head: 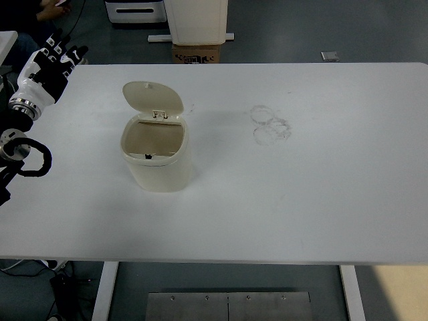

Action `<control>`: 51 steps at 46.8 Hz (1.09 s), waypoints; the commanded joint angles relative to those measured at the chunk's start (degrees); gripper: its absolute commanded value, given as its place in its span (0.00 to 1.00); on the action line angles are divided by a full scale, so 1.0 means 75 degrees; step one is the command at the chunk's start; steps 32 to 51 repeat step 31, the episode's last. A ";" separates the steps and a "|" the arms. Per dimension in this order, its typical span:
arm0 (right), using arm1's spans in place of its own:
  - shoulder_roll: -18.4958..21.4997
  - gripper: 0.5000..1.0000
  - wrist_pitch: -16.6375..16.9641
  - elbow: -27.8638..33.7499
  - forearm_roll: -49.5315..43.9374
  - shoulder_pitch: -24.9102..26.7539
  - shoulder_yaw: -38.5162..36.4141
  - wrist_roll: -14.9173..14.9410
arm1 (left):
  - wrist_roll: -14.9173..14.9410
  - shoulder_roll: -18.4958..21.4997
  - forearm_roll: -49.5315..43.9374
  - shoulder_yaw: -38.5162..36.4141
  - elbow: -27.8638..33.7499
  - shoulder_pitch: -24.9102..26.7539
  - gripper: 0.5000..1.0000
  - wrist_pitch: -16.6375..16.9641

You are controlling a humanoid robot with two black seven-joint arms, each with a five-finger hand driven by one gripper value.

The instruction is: Open trash bin

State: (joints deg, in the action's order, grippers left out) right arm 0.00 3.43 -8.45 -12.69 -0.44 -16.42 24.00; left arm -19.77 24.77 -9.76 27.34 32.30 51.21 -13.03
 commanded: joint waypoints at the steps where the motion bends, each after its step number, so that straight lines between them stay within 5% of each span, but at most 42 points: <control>1: 0.0000 0.98 0.0022 -0.0022 -0.0007 0.0000 -0.0002 -0.0013 | -0.0001 -0.0290 0.0024 0.0046 -0.0449 -0.0090 1.00 -0.0207; 11: 0.0000 0.98 0.0022 -0.0010 -0.0007 0.0000 0.0009 -0.0013 | -0.0012 -0.1087 -0.0047 0.0152 -0.1938 -0.0102 1.00 -0.0852; 51: 0.0000 0.98 -0.0001 -0.0010 -0.0042 0.0000 0.0009 -0.0001 | -0.0223 -0.1298 -0.0035 0.0351 -0.1986 -0.0160 1.00 -0.0993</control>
